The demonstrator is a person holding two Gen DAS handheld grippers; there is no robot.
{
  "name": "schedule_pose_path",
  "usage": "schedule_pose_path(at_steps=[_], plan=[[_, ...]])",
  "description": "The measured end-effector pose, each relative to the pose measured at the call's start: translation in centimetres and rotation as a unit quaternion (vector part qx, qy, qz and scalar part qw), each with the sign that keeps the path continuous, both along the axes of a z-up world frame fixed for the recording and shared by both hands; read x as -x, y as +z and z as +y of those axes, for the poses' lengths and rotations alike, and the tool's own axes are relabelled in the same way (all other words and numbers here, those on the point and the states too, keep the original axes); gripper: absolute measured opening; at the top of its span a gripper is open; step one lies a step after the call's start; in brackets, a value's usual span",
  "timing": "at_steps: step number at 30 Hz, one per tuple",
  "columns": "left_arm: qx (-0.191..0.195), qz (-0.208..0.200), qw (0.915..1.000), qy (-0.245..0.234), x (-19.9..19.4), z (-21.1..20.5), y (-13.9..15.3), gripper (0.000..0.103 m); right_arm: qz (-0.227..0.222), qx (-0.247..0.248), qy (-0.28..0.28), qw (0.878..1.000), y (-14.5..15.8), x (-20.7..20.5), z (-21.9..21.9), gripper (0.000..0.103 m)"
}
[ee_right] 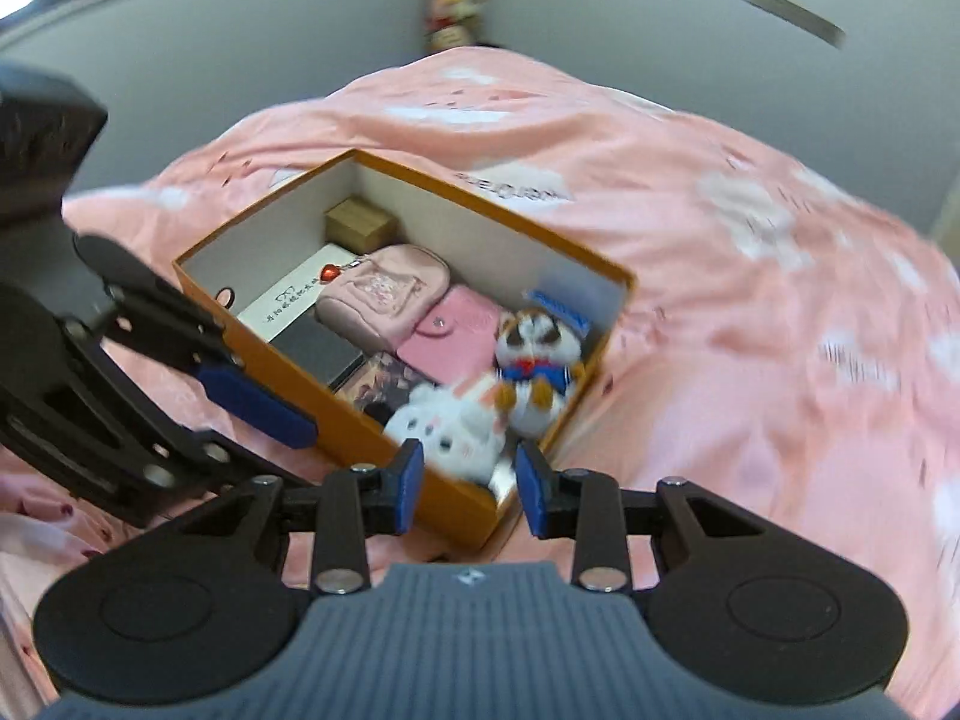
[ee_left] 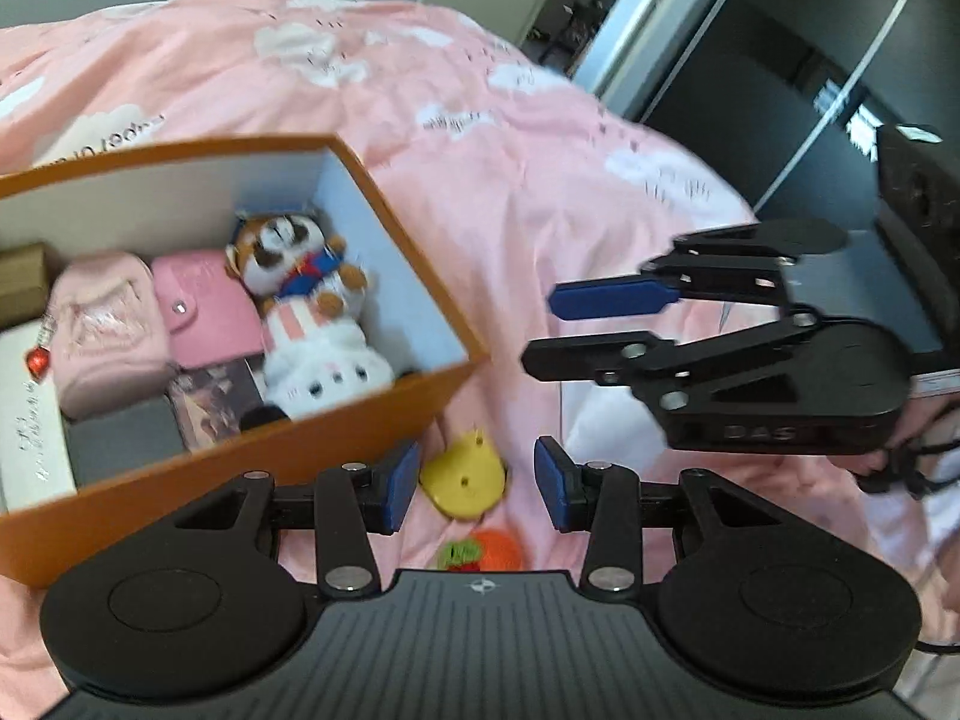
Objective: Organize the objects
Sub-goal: 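Open both tools and withdraw them from the box toward the tape measure and fruit, then grasp the crocheted fruit with the left tool while the right tool grasps the yellow tape measure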
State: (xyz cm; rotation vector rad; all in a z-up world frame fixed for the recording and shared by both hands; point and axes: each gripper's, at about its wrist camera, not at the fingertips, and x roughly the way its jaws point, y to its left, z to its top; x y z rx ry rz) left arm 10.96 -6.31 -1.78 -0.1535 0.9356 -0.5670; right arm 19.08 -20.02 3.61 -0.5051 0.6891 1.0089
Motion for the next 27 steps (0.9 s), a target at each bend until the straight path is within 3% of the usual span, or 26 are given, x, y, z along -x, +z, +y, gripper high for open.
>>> schedule_pose_path(at_steps=[6, 11, 20, 27], plan=[[-0.047, 0.029, 0.9981, -0.029, 0.3, -3.0, -4.5, 0.048, 0.031, -0.032, -0.113, 0.993, -4.7, 1.5, -3.1, 0.035], [-0.073, 0.049, 0.9955, -0.037, 0.4, -5.1, -7.5, 0.049, 0.043, -0.037, -0.164, 0.985, -7.6, 1.6, -4.2, 0.035], [-0.100, 0.056, 0.9926, -0.040, 1.0, -7.0, -10.0, 0.058, 0.062, -0.052, -0.162, 0.983, -9.2, 1.4, -4.6, 0.035], [-0.101, 0.063, 0.9921, -0.040, 1.1, -7.3, -11.0, 0.056, 0.071, -0.042, -0.142, 0.986, -9.8, 1.4, -3.9, 0.035]])
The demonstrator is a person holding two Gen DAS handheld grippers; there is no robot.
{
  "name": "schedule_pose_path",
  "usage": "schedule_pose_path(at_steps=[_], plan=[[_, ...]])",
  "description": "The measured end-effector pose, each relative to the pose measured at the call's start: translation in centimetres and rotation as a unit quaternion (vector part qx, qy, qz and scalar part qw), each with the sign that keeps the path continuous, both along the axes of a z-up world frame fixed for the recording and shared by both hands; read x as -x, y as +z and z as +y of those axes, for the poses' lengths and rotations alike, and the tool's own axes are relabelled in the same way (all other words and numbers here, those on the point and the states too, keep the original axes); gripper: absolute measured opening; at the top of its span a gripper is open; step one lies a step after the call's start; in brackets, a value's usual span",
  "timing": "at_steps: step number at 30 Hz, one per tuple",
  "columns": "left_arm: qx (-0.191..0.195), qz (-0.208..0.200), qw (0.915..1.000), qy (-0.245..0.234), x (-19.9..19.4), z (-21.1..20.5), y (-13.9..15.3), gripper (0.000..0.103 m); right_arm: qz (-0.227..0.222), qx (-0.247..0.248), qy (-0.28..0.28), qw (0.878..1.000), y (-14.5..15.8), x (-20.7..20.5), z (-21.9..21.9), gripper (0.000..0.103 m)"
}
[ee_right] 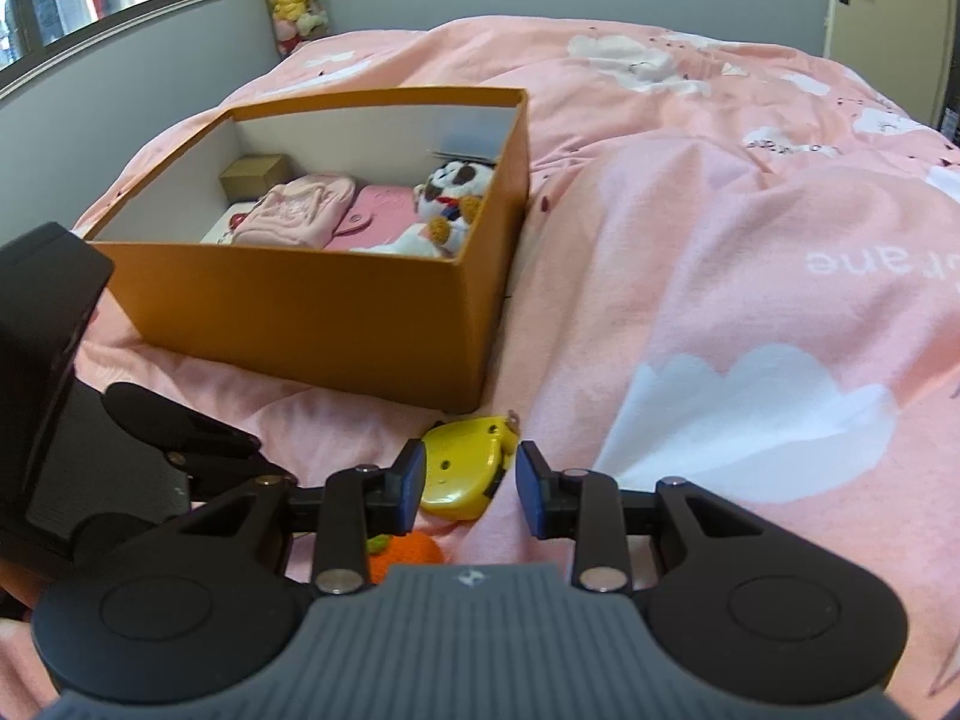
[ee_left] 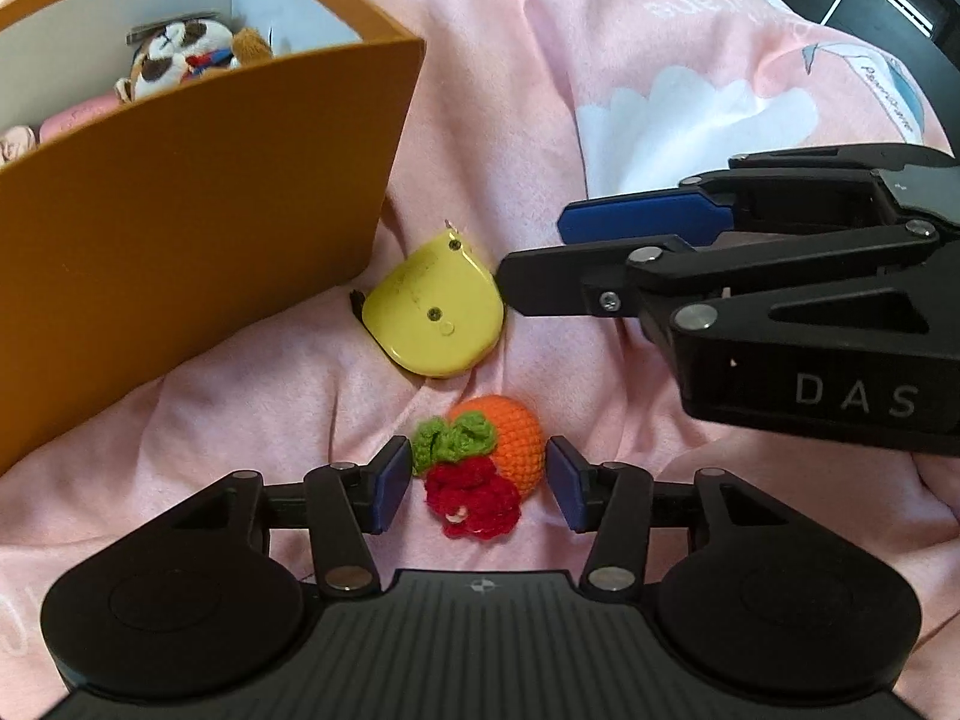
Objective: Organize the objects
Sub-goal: 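Grasp the crocheted fruit with the left tool while the right tool grasps the yellow tape measure, then lift the crocheted fruit with the left tool while the right tool lifts the tape measure over the box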
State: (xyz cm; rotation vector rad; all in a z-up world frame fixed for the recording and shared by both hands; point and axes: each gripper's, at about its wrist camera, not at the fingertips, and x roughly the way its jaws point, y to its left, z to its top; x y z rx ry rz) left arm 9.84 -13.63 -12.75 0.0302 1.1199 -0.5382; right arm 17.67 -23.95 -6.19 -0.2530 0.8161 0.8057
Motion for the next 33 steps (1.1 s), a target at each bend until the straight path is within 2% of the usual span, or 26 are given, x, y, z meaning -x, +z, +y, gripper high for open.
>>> schedule_pose_path(at_steps=[5, 14, 20, 22, 26, 33], plan=[[0.006, 0.006, 1.0000, 0.005, 0.2, 0.3, -0.2, 0.053, 0.019, 0.006, 0.008, 1.000, -0.8, -0.3, 0.7, 0.035], [0.015, 0.017, 0.9995, 0.022, 1.0, 1.6, 0.8, 0.049, 0.021, 0.012, 0.013, 1.000, -1.0, -0.4, 1.4, 0.035], [0.014, 0.014, 0.9964, 0.083, 1.5, 5.2, 2.7, 0.049, 0.021, 0.026, 0.014, 0.999, -1.2, -0.6, 2.4, 0.037], [0.018, 0.010, 0.9936, 0.111, 1.5, 6.6, 3.3, 0.049, 0.018, 0.039, 0.013, 0.999, -1.4, -0.5, 2.8, 0.045], [0.026, 0.000, 0.9874, 0.156, 0.9, 8.6, 4.6, 0.049, 0.004, 0.073, 0.010, 0.997, -1.9, -0.4, 4.0, 0.052], [0.038, -0.011, 0.9824, 0.182, 0.6, 10.4, 6.4, 0.049, -0.015, 0.120, 0.017, 0.992, -3.4, -0.3, 6.3, 0.056]])
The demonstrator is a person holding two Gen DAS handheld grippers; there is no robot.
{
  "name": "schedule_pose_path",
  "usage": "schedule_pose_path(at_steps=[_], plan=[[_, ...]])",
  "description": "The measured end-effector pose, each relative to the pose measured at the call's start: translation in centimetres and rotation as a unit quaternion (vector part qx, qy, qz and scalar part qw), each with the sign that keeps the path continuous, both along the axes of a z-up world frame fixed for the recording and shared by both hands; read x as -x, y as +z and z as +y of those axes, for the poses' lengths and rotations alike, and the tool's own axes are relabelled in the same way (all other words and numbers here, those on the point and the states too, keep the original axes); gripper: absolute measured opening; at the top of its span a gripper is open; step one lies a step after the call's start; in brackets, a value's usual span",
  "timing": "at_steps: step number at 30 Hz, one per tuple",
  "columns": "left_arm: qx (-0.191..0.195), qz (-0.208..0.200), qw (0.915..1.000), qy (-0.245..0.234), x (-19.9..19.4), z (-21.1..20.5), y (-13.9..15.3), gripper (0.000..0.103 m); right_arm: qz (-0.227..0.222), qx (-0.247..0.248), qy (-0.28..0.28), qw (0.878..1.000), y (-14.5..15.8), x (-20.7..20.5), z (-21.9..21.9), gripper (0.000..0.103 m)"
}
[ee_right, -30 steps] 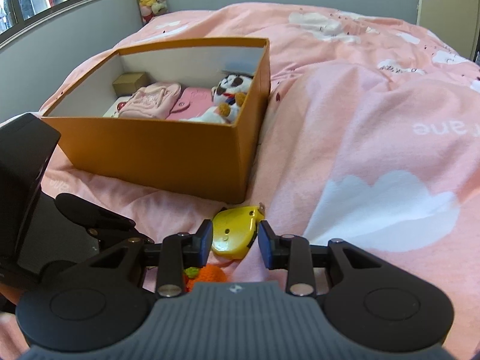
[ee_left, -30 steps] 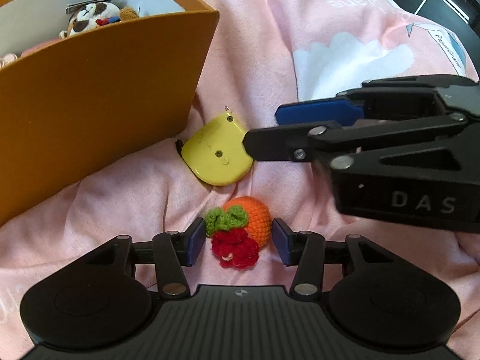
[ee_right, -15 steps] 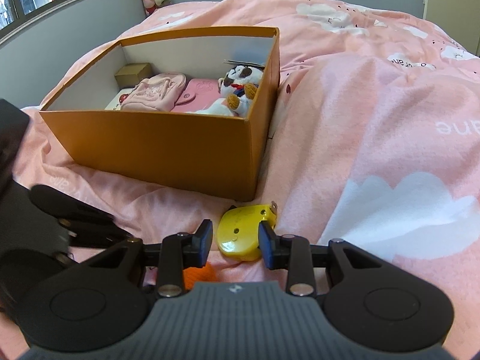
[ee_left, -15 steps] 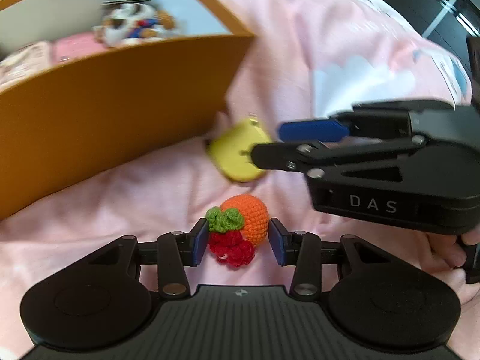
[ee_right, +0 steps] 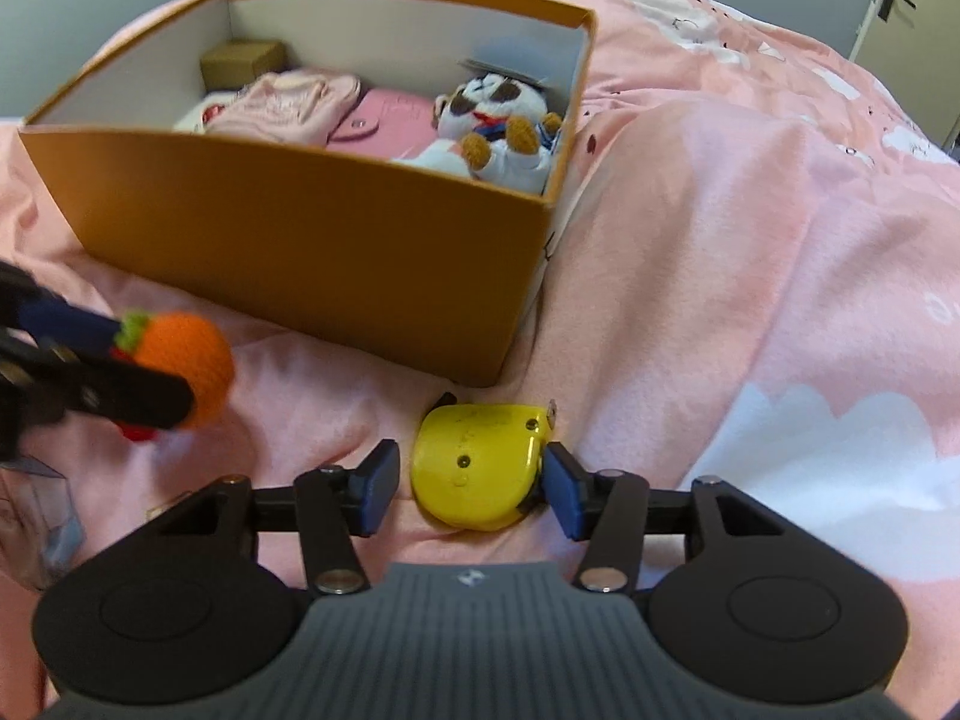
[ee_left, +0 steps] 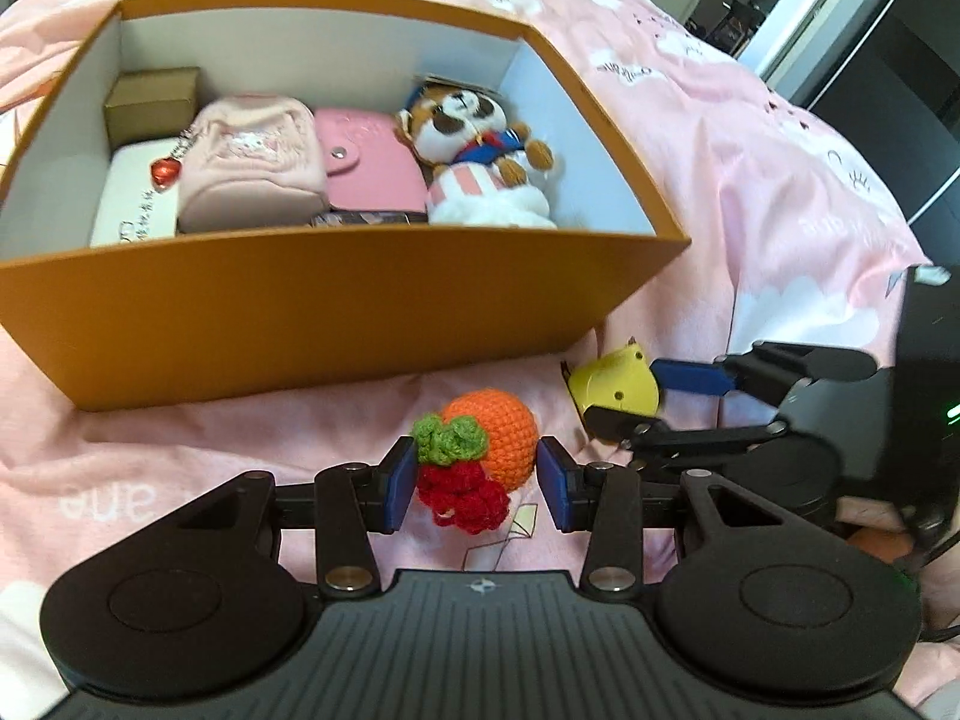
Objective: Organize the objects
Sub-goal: 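Lift the crocheted fruit with the left tool while the right tool lifts the tape measure over the box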
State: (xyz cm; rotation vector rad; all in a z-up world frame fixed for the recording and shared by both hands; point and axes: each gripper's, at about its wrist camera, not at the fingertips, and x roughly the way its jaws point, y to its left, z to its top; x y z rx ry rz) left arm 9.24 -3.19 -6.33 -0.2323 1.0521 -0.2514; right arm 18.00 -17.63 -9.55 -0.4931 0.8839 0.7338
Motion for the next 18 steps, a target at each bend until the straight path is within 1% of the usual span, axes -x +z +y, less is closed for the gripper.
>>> schedule_pose_path(at_steps=[5, 7, 10, 14, 18], plan=[[0.007, -0.003, 1.0000, 0.001, 0.1, 0.5, 1.2, 0.049, -0.001, 0.024, -0.005, 1.000, -1.3, -0.5, 0.7, 0.055], [0.012, -0.004, 0.9999, 0.000, -0.4, -0.3, 0.6, 0.049, 0.005, 0.019, -0.010, 1.000, -1.5, -0.7, 0.6, 0.055], [0.020, -0.008, 0.9998, -0.003, -0.4, 0.0, 1.4, 0.049, 0.009, 0.010, -0.015, 1.000, -1.1, -0.8, 0.2, 0.054], [0.045, -0.017, 0.9988, -0.009, -0.2, 0.4, 3.0, 0.049, 0.021, -0.019, -0.014, 0.999, 0.9, -0.6, -1.0, 0.054], [0.060, -0.031, 0.9977, -0.012, -0.2, 1.0, 5.2, 0.049, 0.020, -0.046, 0.010, 0.999, 4.4, 0.3, -2.6, 0.054]])
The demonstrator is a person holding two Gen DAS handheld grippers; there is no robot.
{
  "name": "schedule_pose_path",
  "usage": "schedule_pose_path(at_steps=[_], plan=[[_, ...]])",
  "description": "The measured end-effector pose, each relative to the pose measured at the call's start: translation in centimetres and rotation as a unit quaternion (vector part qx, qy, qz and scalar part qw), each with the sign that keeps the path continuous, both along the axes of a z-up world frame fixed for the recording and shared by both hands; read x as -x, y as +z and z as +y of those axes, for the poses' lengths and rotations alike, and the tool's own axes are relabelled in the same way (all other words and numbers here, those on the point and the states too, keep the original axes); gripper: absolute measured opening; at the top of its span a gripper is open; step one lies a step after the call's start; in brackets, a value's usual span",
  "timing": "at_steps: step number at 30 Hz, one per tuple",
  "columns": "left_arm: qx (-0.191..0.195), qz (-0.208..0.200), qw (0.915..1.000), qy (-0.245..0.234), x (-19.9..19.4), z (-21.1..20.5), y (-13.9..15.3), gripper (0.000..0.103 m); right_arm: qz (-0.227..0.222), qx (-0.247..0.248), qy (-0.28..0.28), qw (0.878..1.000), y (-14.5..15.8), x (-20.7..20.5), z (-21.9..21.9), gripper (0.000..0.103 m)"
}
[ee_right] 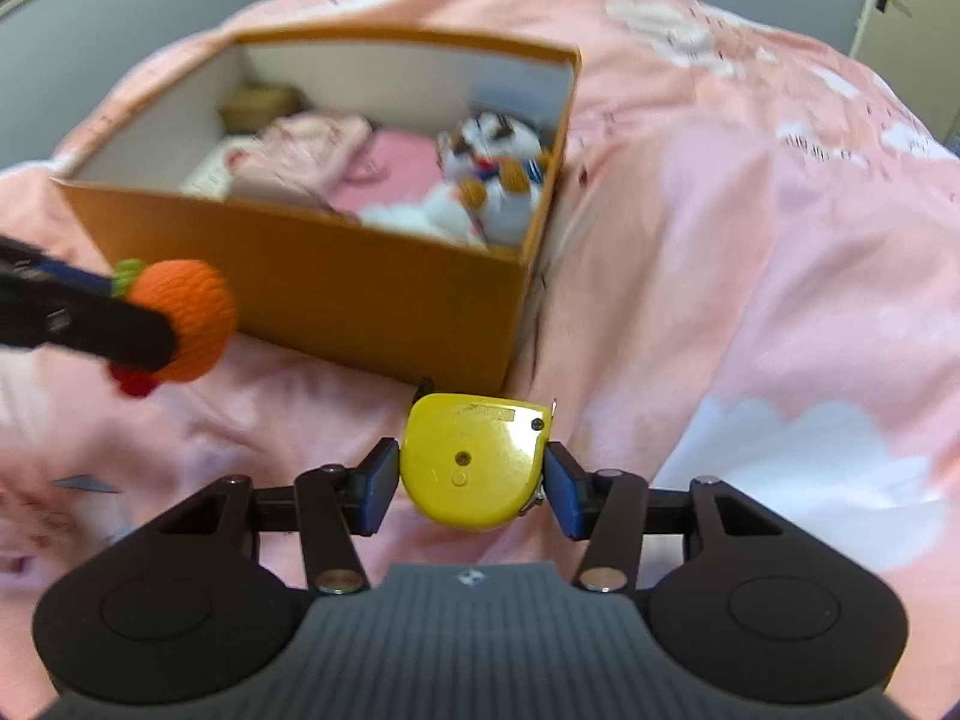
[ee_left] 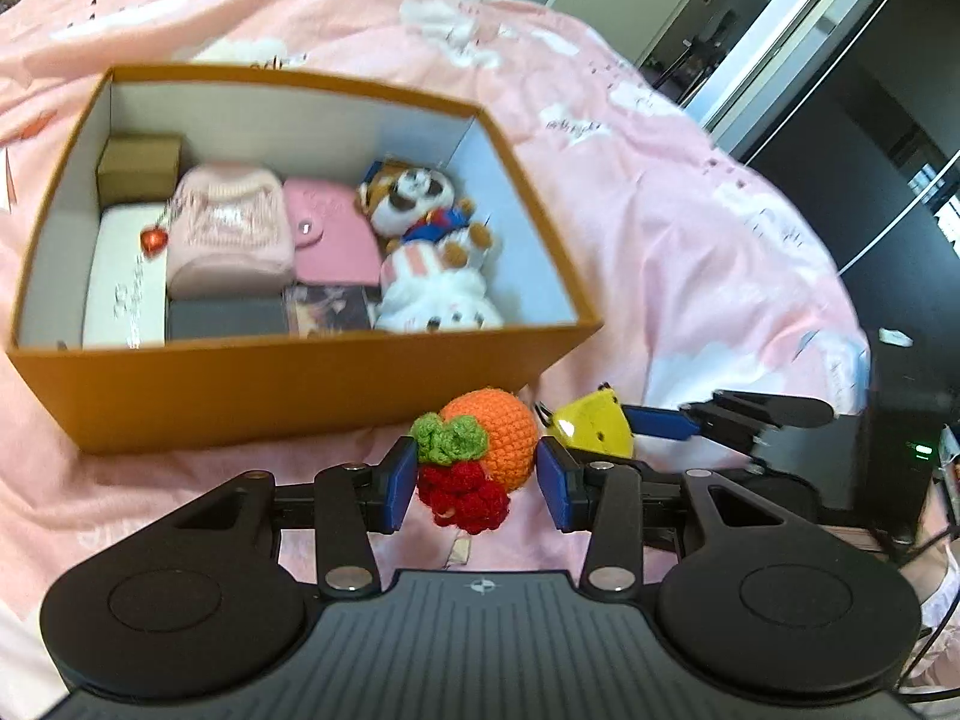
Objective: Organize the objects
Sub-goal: 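Lift the crocheted fruit with the left tool while the right tool lifts the tape measure over the box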
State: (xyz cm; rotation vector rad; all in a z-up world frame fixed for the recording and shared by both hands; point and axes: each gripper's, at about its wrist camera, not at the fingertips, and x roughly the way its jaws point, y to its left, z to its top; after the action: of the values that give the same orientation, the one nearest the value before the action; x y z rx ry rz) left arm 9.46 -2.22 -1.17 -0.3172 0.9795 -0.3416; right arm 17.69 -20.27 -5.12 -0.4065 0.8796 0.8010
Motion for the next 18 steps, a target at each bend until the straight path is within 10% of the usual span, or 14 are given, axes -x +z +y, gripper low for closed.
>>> schedule_pose_path(at_steps=[10, 18], plan=[[0.016, -0.023, 0.9988, 0.041, -2.8, 4.1, 4.5, 0.049, -0.015, -0.109, 0.061, 0.992, 9.2, -1.0, 0.4, 0.054], [0.061, -0.005, 0.9977, 0.031, -9.1, 2.0, 2.8, 0.049, -0.033, -0.141, 0.022, 0.989, 10.7, -5.5, 3.2, 0.054]])
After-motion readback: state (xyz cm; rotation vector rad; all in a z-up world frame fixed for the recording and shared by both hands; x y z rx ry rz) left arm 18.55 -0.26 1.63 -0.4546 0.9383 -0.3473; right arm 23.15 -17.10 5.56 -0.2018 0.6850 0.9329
